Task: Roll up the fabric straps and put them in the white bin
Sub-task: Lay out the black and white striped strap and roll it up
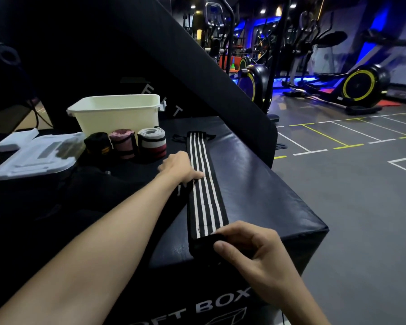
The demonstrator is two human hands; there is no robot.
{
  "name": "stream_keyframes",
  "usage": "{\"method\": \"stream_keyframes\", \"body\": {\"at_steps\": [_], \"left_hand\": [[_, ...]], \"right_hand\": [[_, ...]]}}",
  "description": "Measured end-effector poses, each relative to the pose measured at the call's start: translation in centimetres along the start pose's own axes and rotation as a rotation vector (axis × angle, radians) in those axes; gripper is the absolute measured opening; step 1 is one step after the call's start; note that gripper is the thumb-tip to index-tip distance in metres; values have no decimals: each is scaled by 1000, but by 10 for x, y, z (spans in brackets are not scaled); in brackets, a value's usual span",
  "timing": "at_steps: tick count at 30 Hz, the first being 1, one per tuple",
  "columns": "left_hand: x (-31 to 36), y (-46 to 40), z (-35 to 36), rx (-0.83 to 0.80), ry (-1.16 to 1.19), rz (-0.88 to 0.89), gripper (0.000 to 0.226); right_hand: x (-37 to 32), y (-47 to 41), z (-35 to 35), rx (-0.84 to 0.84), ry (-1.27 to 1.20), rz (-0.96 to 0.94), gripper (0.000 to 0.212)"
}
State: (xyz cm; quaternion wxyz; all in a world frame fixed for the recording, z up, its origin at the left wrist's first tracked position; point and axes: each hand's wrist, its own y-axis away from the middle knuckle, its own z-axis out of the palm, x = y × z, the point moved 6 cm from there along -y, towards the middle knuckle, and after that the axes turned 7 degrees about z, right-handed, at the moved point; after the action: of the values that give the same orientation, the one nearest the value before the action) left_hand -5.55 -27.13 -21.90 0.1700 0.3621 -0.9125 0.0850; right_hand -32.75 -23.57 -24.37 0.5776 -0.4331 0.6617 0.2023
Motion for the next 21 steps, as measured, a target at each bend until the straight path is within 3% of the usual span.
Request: {"method": "stream_keyframes", "body": {"at_steps": [2,4,9,16,18,21], "left_hand": [[-4,-6,-3,-59,-51,-69,75],[-8,-13,-2,-118,-26,-91,80],[-11,-14,3,-198,199,-128,49],[-14,-17,9,-251,281,-119,45],[-14,-24,10,-210,327,-95,35],[-19,-42,-1,37,439,-110,33]], "right_hand": [[0,1,-1,-7,5,-8,8],[0,0,-2,-23,8,-11,7],[-3,-2,-3,-66,28,-44,6],[-4,-7,-4,-131,71,-62,5],[-5,-9,-6,-114,89,-81,6],[-4,-17,-11,-5,168,-139,9]]}}
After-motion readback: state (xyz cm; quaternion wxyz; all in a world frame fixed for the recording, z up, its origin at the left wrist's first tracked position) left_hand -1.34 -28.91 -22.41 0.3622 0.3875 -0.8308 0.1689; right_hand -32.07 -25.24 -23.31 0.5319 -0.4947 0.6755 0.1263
